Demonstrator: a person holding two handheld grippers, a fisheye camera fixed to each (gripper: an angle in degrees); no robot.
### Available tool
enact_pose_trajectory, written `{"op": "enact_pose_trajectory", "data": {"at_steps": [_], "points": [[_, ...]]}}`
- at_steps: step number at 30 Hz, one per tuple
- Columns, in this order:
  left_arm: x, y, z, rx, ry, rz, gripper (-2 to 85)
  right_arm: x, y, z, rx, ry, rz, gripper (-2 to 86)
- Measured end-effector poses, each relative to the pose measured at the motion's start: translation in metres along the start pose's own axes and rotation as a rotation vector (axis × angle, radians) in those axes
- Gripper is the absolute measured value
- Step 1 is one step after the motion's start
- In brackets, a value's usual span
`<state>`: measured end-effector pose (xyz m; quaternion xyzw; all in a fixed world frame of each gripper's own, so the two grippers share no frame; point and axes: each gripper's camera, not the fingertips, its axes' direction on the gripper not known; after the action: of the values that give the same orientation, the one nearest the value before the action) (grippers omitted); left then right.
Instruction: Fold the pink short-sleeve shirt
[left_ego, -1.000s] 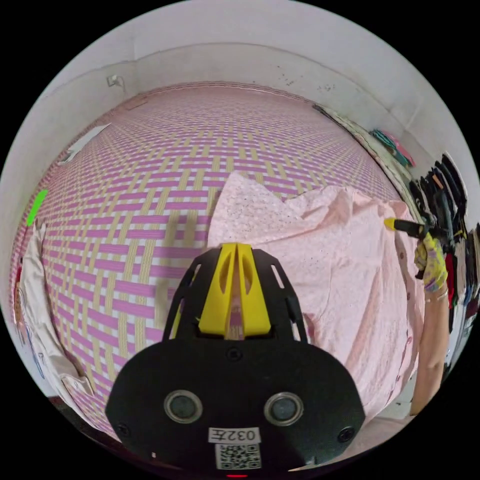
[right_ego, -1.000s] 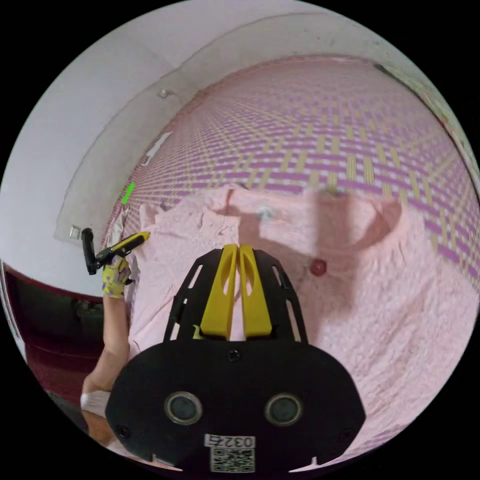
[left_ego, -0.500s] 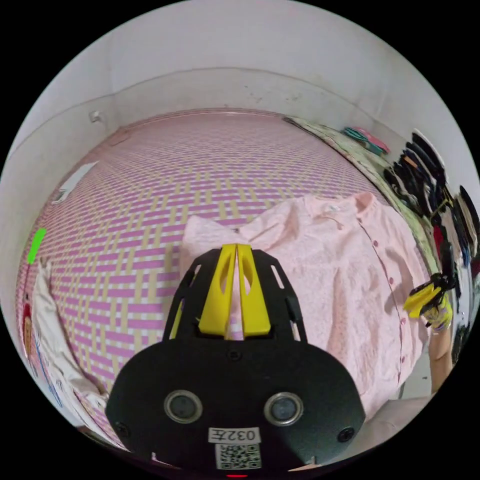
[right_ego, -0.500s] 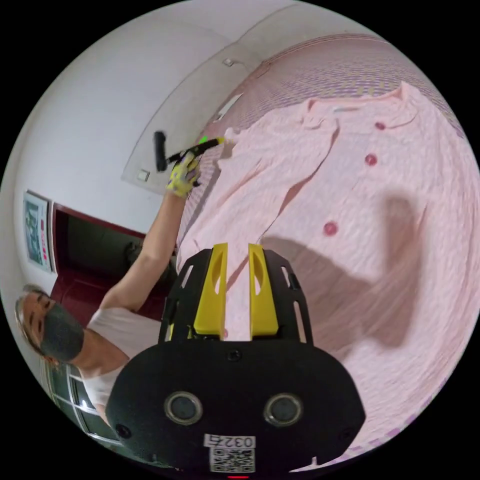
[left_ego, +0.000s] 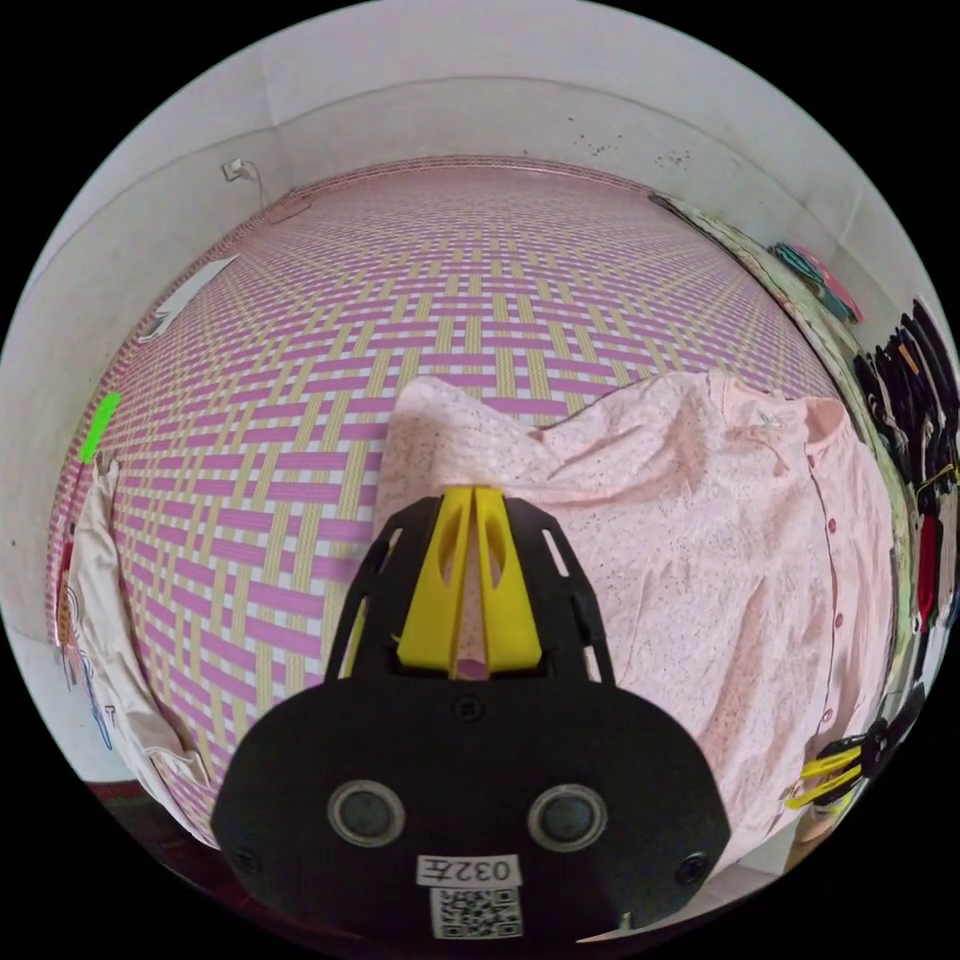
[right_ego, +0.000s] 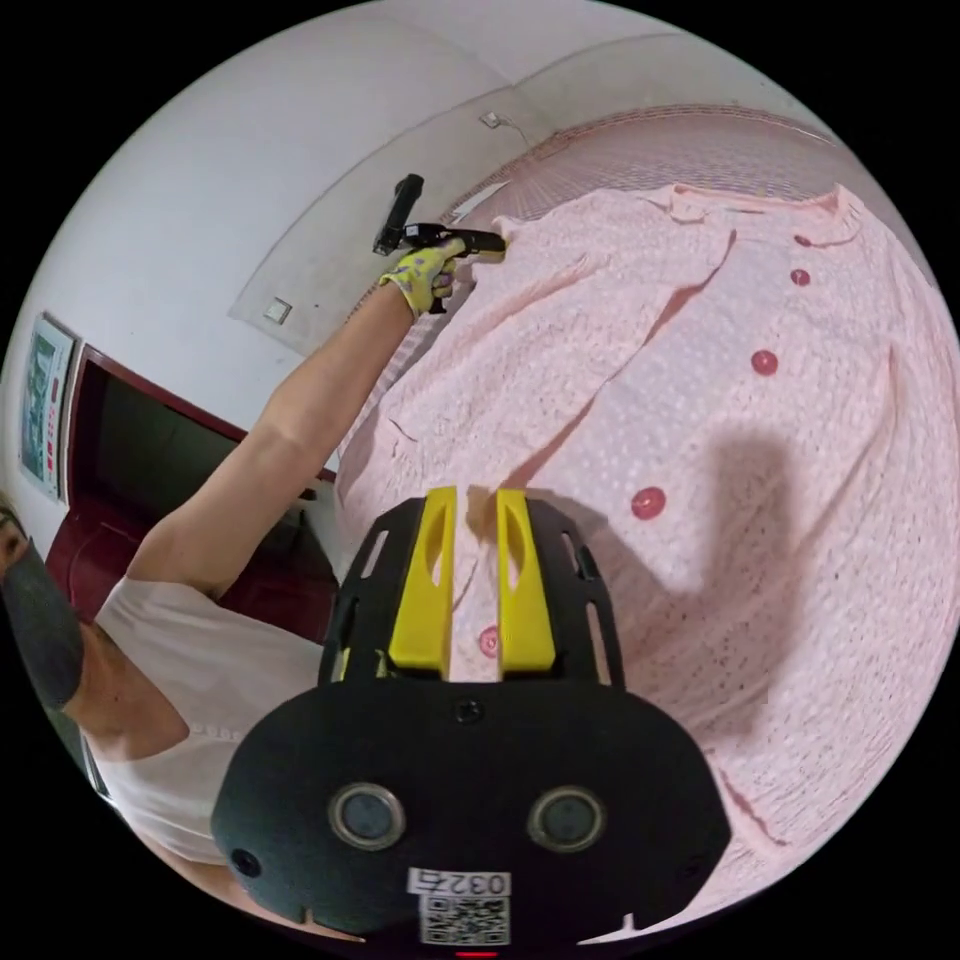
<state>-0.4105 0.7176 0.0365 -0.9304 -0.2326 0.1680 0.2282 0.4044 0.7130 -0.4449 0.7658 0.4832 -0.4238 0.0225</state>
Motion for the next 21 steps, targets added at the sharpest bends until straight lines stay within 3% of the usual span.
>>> {"op": "enact_pose_trajectory", "data": {"at_steps": [8,14,16,18,21], "points": [[-0.04,0.008,0.013,0.018,0.017,-0.052,-0.9,0.01,0.057,-0.022,-0.013,0.095,-0.001,-0.7],[-0.093,0.036,-0.001,0.061,0.114,-0.166,-0.6,0.036,0.093,-0.026,0.049,-0.033,0.051,5.5],[-0.111,0.062,-0.02,0.123,0.231,-0.143,-0.1,0.035,0.113,-0.034,0.098,-0.081,0.041,6.7],[-0.133,0.11,-0.04,0.124,0.461,-0.079,2.8,0.035,0.14,-0.035,0.101,-0.093,0.049,7.4],[-0.146,0.198,-0.066,0.101,0.592,0.046,5.1,0.031,0.17,-0.032,0.127,-0.112,0.058,8.1]]}}
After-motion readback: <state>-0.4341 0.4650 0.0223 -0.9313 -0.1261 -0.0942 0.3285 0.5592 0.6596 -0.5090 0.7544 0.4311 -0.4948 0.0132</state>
